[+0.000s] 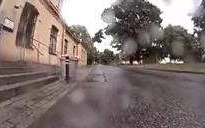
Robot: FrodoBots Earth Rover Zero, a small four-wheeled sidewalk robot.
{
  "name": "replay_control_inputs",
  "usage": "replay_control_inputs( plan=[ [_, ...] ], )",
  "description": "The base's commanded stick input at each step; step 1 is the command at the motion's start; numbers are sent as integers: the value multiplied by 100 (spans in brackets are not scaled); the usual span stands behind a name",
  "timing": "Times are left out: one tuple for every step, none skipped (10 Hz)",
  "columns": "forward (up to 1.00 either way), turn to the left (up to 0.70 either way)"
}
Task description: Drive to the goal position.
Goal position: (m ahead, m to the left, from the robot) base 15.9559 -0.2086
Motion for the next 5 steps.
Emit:
replay_control_inputs(
  plan=[
    [85,0],
    [85,0],
    [85,0],
    [85,0],
    [85,0]
  ],
)
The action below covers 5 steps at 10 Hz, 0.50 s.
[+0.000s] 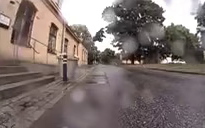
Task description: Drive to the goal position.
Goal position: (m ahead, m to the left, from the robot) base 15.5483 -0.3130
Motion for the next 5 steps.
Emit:
replay_control_inputs(
  plan=[
    [85,0],
    [85,-33],
    [85,-21],
    [85,-8],
    [85,-5]
  ],
)
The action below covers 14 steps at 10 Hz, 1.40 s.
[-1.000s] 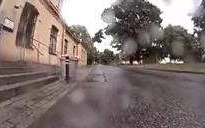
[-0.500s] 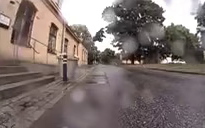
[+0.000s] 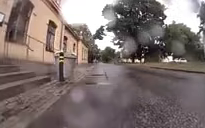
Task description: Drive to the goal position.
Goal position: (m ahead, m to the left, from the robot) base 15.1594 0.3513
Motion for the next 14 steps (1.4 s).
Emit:
replay_control_inputs(
  plan=[
    [85,-2],
    [85,0],
    [85,0],
    [85,0],
    [85,0],
    [85,0],
    [85,0],
    [85,0],
    [85,0],
    [85,0],
    [85,0],
    [85,0],
    [85,0],
    [85,0]
  ],
)
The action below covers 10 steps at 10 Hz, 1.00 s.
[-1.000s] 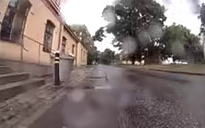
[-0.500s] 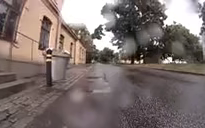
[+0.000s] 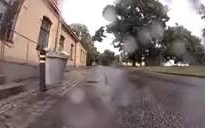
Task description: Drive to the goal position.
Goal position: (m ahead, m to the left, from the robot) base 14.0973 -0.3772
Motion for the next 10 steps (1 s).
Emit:
replay_control_inputs(
  plan=[
    [85,0],
    [85,0],
    [85,0],
    [85,0],
    [85,0],
    [85,0],
    [85,0],
    [85,0],
    [85,0],
    [85,0]
  ],
)
